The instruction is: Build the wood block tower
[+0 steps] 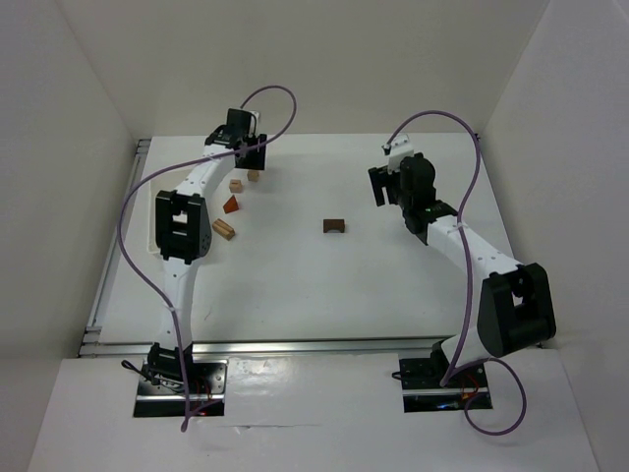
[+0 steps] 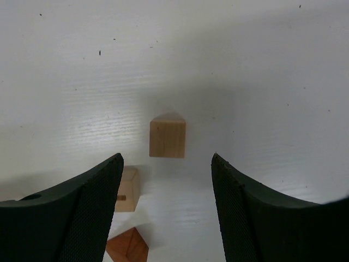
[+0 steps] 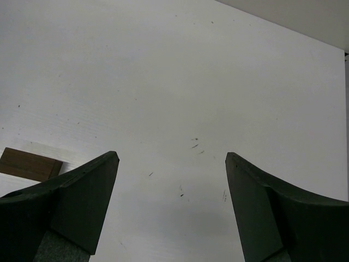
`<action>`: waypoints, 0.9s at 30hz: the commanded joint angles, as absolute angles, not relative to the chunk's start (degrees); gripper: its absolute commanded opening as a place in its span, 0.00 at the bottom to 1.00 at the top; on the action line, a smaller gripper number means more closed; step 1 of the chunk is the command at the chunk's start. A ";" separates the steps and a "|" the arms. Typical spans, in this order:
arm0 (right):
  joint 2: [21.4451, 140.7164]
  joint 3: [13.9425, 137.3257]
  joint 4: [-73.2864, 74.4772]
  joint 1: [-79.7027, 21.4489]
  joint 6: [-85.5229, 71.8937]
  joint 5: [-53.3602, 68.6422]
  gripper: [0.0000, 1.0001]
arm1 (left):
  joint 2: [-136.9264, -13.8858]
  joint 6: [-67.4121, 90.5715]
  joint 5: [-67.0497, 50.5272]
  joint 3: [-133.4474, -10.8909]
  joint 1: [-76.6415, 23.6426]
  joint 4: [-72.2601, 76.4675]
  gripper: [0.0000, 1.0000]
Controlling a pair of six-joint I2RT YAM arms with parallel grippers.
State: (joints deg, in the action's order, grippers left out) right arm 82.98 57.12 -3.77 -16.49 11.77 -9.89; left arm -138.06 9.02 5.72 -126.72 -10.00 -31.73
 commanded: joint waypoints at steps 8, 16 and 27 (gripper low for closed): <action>82.44 57.22 -4.31 -16.26 10.90 -13.71 0.87 | -143.44 6.86 4.92 -132.10 -9.84 -28.56 0.68; 82.44 58.36 -3.16 -16.26 10.90 -13.71 0.87 | -145.28 6.33 5.45 -132.63 -9.84 -27.33 0.60; 79.80 57.30 -2.11 -15.73 10.90 -14.24 0.87 | -142.65 6.33 2.73 -128.33 -9.84 -26.72 0.20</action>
